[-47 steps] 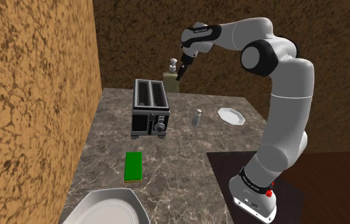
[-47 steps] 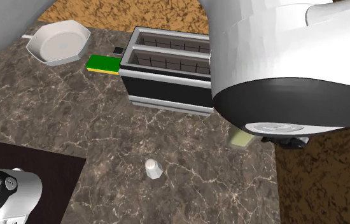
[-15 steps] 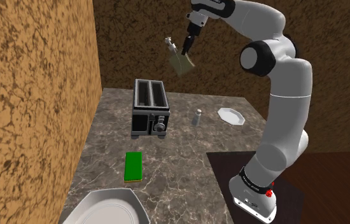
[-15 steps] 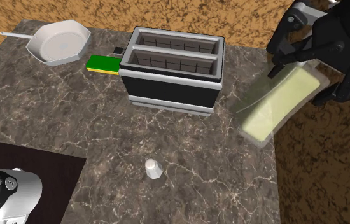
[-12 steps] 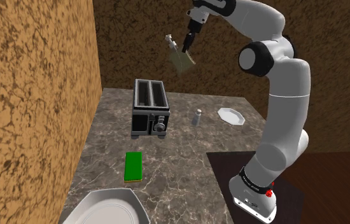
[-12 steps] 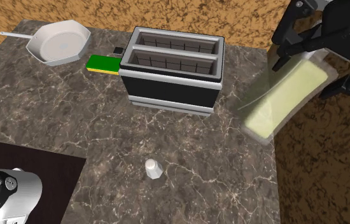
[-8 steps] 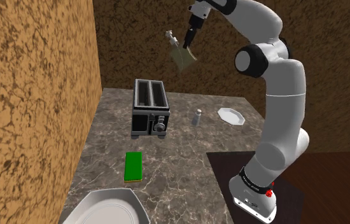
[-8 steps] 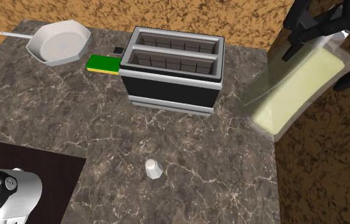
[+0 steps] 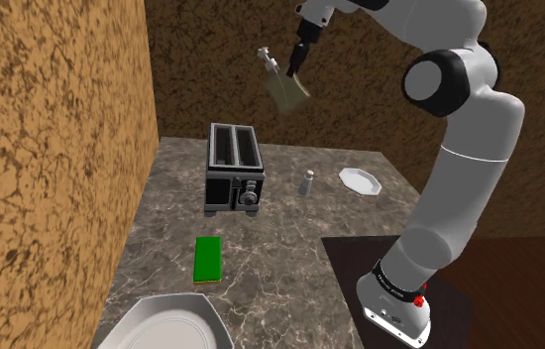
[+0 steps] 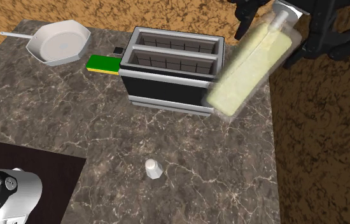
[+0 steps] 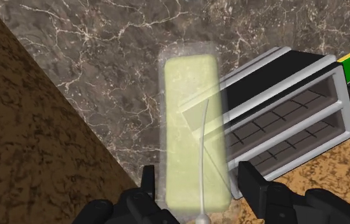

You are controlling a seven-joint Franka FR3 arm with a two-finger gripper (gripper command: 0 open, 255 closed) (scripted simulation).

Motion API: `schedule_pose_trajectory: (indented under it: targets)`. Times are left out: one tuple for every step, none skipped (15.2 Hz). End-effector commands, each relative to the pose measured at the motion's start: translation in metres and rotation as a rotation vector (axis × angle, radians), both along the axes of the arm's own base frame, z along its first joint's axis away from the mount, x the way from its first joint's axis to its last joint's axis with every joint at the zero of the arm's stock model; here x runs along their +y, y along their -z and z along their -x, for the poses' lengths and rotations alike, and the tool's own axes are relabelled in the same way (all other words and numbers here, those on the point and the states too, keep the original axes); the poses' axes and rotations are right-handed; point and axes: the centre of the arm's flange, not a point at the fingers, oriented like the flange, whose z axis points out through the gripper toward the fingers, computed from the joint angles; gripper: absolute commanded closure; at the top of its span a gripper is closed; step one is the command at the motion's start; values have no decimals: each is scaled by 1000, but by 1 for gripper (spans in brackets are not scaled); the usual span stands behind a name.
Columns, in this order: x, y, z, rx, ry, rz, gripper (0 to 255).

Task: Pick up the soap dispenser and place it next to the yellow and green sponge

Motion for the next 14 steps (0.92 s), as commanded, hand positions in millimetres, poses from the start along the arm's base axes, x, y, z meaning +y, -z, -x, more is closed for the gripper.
schedule_pose_trajectory:
  targets:
    - [16, 3, 20, 0, -1, 0, 255]
    - [26, 3, 29, 0, -1, 0, 255]
    - [35, 3, 39, 0, -1, 0, 255]
    - [44, 3, 48, 0, -1, 0, 255]
    - [53, 2, 58, 0, -1, 0, 255]
    - [63, 2, 67, 0, -1, 0, 255]
    - [72, 2, 77, 0, -1, 0, 255]
    - [81, 2, 86, 0, -1, 0, 255]
    - [90, 2, 95, 0, -1, 0, 255]
    - [100, 2, 105, 0, -1, 0, 255]
    - [109, 2, 114, 0, -1, 0, 255]
    - [118, 2, 124, 0, -1, 0, 255]
    - [127, 2, 133, 0, -1, 0, 255]
    - [136, 2, 143, 0, -1, 0, 255]
